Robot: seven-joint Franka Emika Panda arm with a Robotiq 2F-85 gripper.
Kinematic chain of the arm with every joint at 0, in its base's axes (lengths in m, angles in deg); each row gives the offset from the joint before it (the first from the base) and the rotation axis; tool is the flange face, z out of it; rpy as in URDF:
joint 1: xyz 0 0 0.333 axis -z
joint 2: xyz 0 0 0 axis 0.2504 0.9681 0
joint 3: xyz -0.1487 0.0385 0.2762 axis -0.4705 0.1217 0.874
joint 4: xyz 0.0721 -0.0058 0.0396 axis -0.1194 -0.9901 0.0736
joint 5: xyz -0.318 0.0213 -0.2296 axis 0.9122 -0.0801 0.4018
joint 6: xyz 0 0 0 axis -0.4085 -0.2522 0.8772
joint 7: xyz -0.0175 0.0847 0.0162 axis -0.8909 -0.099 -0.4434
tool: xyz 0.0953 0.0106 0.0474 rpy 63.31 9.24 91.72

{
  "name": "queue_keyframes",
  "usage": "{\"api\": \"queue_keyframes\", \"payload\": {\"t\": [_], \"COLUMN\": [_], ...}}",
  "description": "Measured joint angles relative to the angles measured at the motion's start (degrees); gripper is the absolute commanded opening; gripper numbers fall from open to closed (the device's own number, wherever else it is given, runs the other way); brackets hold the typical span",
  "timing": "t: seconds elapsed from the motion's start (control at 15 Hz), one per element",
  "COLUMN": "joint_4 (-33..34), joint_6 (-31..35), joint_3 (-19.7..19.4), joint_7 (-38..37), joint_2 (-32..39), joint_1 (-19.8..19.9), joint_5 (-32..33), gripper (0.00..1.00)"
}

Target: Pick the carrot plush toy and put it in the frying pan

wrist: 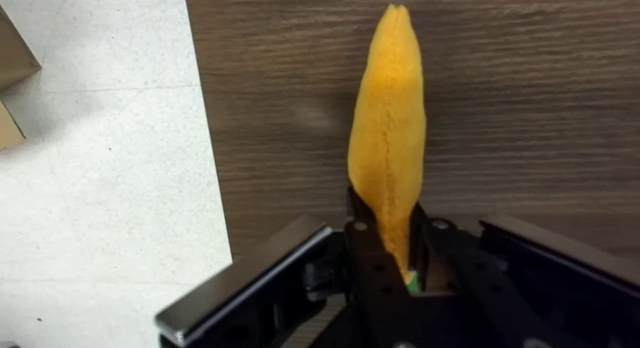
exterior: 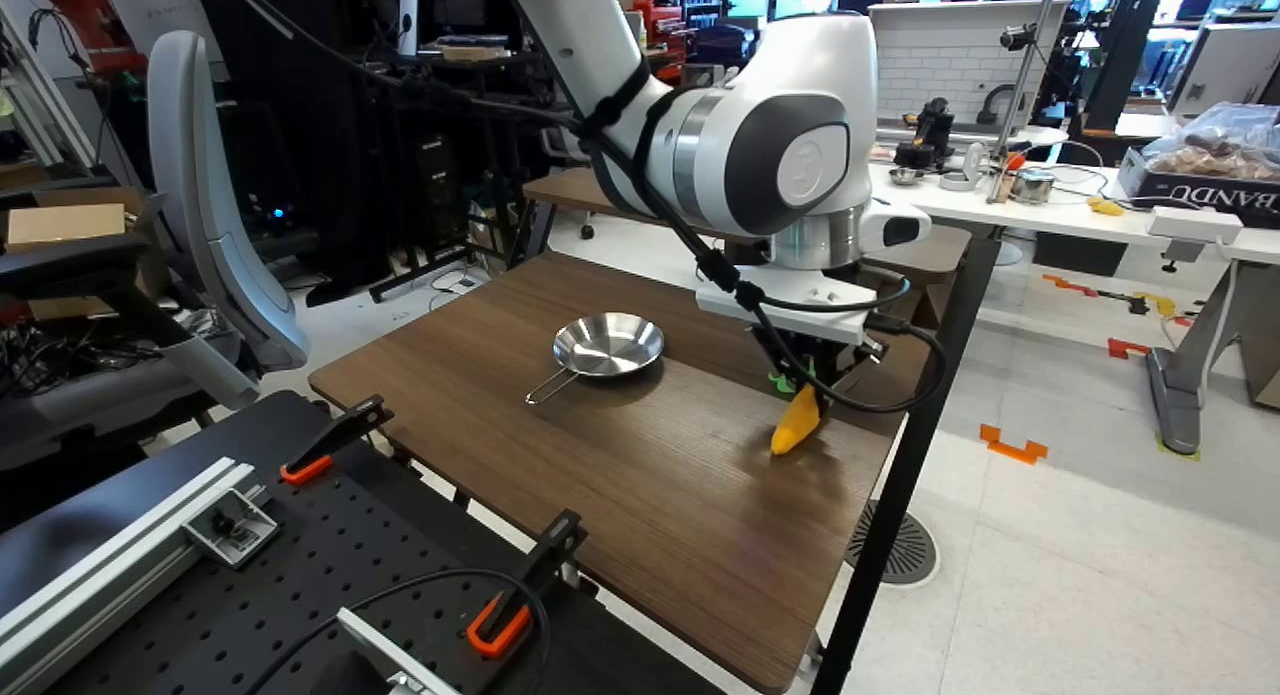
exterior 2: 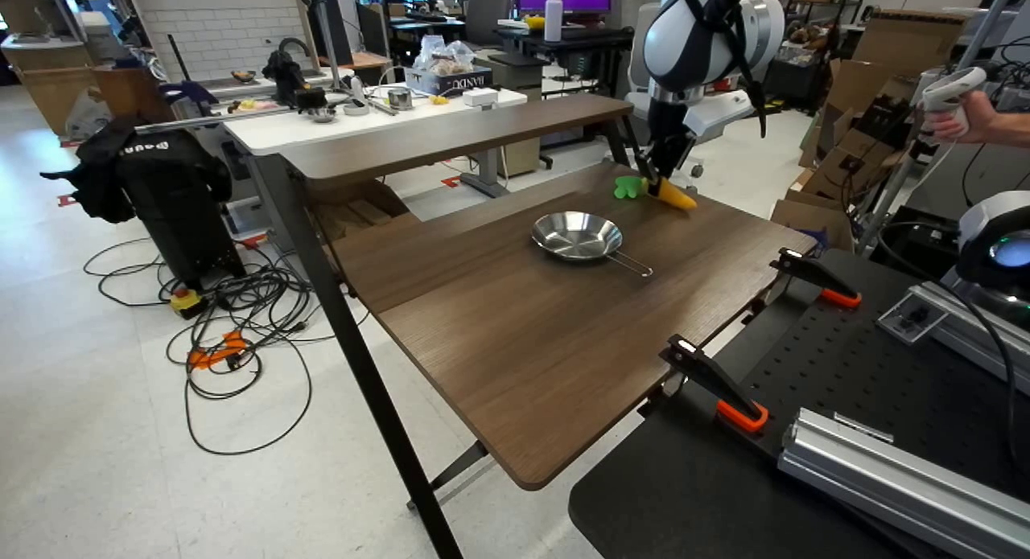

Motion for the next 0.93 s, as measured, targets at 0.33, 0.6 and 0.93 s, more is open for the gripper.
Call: {"api": "queue_keyframes", "payload": {"t": [0.33, 0.6, 0.93], "joint_4": [0.1, 0.0, -1.3], "joint_6": [0.6, 0.6, 0.5], "joint_3": [0.5, 2.7, 6.7], "joint_7": [0.0, 0.0, 0.0], "joint_2": [-0.3, -1.7, -4.7], "joint_1": [0.0, 0.0, -0.6], "joint_5": [0.0, 0.0, 0.0], "gripper": [0.03, 0.03, 0.03]}}
